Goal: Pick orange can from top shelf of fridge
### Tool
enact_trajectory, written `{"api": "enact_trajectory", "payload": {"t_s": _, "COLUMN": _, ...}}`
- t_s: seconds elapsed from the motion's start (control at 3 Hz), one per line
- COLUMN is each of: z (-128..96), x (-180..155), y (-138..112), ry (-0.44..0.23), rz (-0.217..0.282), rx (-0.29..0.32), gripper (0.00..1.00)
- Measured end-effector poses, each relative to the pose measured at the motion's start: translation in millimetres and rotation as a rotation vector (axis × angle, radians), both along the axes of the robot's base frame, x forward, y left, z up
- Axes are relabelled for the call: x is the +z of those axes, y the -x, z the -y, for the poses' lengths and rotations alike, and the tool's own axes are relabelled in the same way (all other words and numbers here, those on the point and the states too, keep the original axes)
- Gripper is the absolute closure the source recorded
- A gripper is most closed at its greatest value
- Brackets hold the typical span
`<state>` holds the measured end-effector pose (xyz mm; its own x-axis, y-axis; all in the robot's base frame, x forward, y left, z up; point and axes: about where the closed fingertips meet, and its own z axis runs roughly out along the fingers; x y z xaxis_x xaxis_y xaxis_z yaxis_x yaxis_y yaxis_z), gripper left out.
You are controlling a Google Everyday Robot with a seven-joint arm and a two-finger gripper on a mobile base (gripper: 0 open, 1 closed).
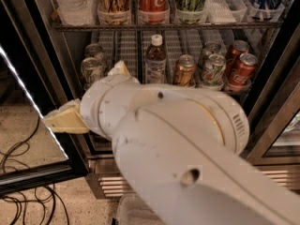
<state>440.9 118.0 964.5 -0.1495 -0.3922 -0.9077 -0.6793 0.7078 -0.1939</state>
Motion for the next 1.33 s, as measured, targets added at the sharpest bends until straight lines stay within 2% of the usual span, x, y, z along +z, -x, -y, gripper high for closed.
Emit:
{"api": "enact_trajectory", "payload": {"t_s": 0.33, "z": 5.8, "x": -16.8, "y": 19.7, "ry": 0.049, "rz": 0.011, "rx": -0.084, "gripper": 0.0}}
{"api": "enact_trajectory", "payload": {"t_s": 1.33, "z": 5.9, "x": -16.8, "y": 19.6, "ry": 0.048, "rz": 0.011, "rx": -0.084, "gripper": 0.0}}
